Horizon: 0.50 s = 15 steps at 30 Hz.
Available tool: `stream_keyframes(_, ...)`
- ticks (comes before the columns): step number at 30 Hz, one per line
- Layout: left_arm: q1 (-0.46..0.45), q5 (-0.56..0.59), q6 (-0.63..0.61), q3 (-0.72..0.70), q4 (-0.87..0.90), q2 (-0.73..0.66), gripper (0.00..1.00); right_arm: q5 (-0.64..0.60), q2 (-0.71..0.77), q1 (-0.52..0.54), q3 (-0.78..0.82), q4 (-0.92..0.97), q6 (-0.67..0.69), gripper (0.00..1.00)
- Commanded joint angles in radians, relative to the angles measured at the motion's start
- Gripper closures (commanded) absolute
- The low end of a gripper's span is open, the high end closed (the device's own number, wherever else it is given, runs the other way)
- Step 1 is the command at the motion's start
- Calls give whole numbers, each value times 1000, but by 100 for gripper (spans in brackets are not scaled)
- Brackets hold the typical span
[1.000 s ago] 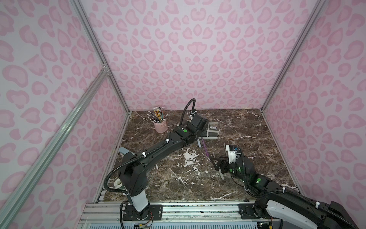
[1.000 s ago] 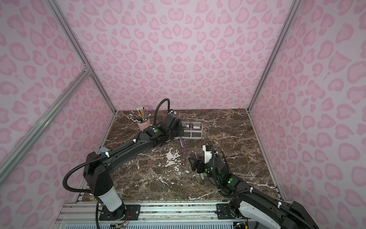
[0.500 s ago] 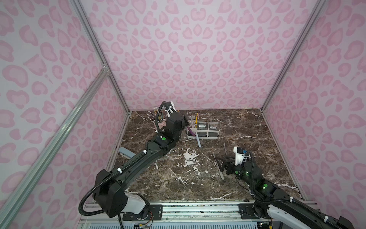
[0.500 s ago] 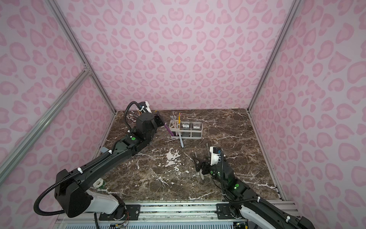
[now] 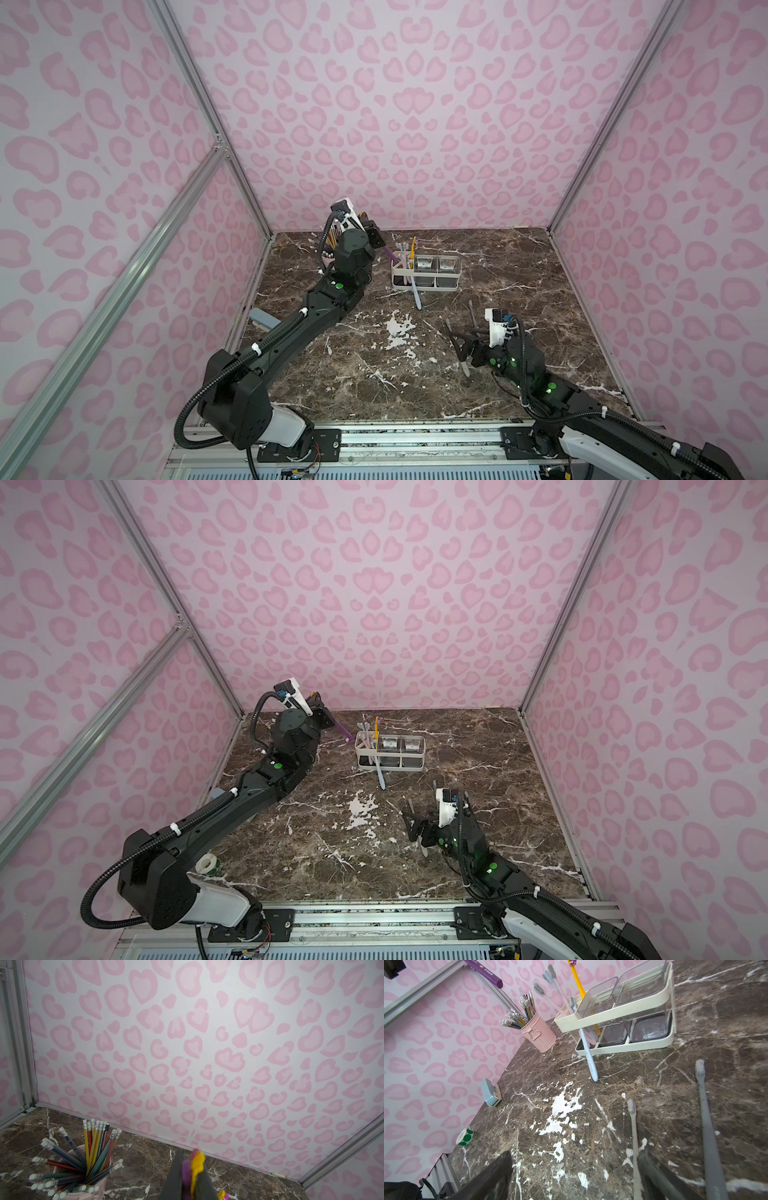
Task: Place the toothbrush into the toothbrush holder
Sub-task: Place the toothbrush in the toothbrush holder.
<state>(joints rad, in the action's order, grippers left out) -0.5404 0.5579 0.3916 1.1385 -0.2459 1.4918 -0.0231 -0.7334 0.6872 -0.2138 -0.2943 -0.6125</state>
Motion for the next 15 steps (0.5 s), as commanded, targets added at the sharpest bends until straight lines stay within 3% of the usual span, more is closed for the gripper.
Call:
stream_keyframes(1,3,-2,-44,-16,-136,22,98,18,-16,0,-3,-60,1,4)
stream_keyframes(15,8,-1,-90,6,-234,170,98,30,-88,0,-26,-77,20,3)
